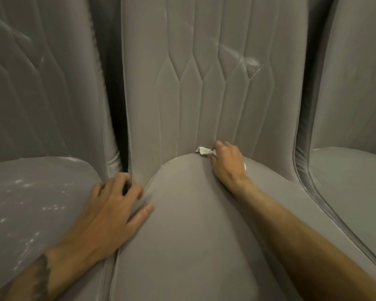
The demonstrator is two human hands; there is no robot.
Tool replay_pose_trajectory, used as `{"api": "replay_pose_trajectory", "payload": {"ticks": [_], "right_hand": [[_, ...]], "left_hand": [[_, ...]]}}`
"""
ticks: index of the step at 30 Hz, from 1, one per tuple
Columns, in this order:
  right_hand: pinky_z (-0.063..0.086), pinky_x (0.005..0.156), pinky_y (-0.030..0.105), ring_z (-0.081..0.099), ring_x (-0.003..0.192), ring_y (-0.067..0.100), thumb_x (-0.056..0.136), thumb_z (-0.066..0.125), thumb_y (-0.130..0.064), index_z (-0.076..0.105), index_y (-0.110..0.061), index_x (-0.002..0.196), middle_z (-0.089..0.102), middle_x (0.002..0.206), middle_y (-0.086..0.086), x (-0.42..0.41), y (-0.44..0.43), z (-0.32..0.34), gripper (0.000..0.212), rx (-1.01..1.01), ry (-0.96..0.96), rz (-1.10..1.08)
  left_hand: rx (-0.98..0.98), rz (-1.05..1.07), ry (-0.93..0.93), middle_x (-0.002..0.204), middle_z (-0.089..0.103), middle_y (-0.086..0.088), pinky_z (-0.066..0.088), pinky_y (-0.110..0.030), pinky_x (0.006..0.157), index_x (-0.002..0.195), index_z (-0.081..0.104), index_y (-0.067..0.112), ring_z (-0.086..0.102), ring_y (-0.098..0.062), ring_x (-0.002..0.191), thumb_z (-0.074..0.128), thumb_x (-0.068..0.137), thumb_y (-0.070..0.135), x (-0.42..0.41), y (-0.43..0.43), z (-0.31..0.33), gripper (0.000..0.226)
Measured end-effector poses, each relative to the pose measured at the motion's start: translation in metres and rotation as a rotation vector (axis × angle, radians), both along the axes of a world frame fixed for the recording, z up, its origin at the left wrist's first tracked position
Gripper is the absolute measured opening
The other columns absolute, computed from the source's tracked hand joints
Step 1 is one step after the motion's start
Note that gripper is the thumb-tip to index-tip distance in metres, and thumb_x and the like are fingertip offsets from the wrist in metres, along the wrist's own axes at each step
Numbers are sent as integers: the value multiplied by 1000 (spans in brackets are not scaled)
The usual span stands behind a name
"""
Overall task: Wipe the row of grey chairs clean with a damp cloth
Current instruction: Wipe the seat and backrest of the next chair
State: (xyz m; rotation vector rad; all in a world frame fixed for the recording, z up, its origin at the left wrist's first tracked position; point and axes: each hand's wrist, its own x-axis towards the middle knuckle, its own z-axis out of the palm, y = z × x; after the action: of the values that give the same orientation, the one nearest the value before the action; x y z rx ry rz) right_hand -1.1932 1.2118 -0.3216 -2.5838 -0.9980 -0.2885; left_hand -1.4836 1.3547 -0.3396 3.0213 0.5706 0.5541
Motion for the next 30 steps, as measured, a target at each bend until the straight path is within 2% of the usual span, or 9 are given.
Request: {"api": "replay_pose_trajectory", "payload": {"ticks": [4, 7, 10, 15, 19, 21, 24, 28, 30], "right_hand": [[37, 82, 45, 54, 98, 43, 99, 50, -10, 59, -4, 109, 59, 107, 24, 15, -55, -2, 15, 14, -47, -206], [41, 77, 44, 54, 104, 42, 101, 45, -10, 57, -6, 113, 58, 113, 22, 12, -53, 2, 17, 23, 4, -408], [40, 94, 43, 51, 121, 38, 101, 40, -8, 52, -8, 132, 56, 129, 20, -5, -3, 4, 33, 45, 88, -311], [45, 85, 41, 58, 107, 36, 96, 55, -13, 62, -10, 107, 65, 112, 13, -18, 8, 4, 13, 55, 119, 75], [40, 83, 44, 55, 104, 41, 98, 47, -3, 55, -4, 104, 60, 108, 21, 15, -37, 3, 9, 47, 46, -233], [41, 86, 45, 54, 109, 40, 99, 43, -4, 53, -5, 113, 59, 115, 21, 10, -26, 0, 17, 35, 51, -301], [35, 107, 39, 44, 133, 32, 104, 43, -14, 46, -12, 143, 49, 144, 16, -23, 22, -7, 40, 25, 131, -73], [43, 89, 38, 59, 113, 33, 97, 59, -18, 62, -14, 113, 65, 120, 10, -53, 41, -1, 18, 61, 154, 344], [40, 96, 37, 56, 118, 35, 98, 58, -11, 62, -6, 119, 62, 124, 18, -37, 24, -2, 22, 76, 120, 317]], "left_hand": [[-66, 81, 34, 141, 42, -8, 43, -51, 101, 127, 58, 33, 54, -31, 123, 40, 96, 64, 4, -3, -3, 48], [-79, 98, 36, 147, 40, -13, 37, -52, 104, 131, 58, 31, 54, -34, 124, 37, 97, 63, 5, -5, -5, 51], [-68, 87, 22, 147, 41, -15, 37, -53, 104, 132, 61, 27, 55, -36, 124, 37, 96, 60, 4, -5, -7, 54], [-40, 58, 13, 147, 41, -16, 30, -51, 104, 130, 63, 25, 54, -36, 122, 41, 95, 58, 3, -6, -6, 53], [-42, 62, 31, 147, 42, -18, 34, -54, 104, 131, 64, 23, 56, -38, 122, 40, 95, 57, 3, -8, -3, 54], [-36, 69, 32, 148, 41, -17, 32, -52, 105, 131, 64, 24, 56, -37, 123, 39, 96, 57, 3, -7, -4, 54], [-12, 73, 30, 149, 40, -16, 32, -51, 105, 132, 63, 25, 54, -35, 123, 39, 97, 57, 3, -7, -5, 53], [8, 79, 25, 147, 42, -16, 34, -51, 104, 131, 64, 25, 56, -36, 119, 41, 96, 57, 3, -7, -4, 52], [17, 80, 29, 147, 42, -16, 33, -50, 105, 132, 63, 26, 56, -36, 119, 41, 96, 56, 3, -7, -5, 52]]}}
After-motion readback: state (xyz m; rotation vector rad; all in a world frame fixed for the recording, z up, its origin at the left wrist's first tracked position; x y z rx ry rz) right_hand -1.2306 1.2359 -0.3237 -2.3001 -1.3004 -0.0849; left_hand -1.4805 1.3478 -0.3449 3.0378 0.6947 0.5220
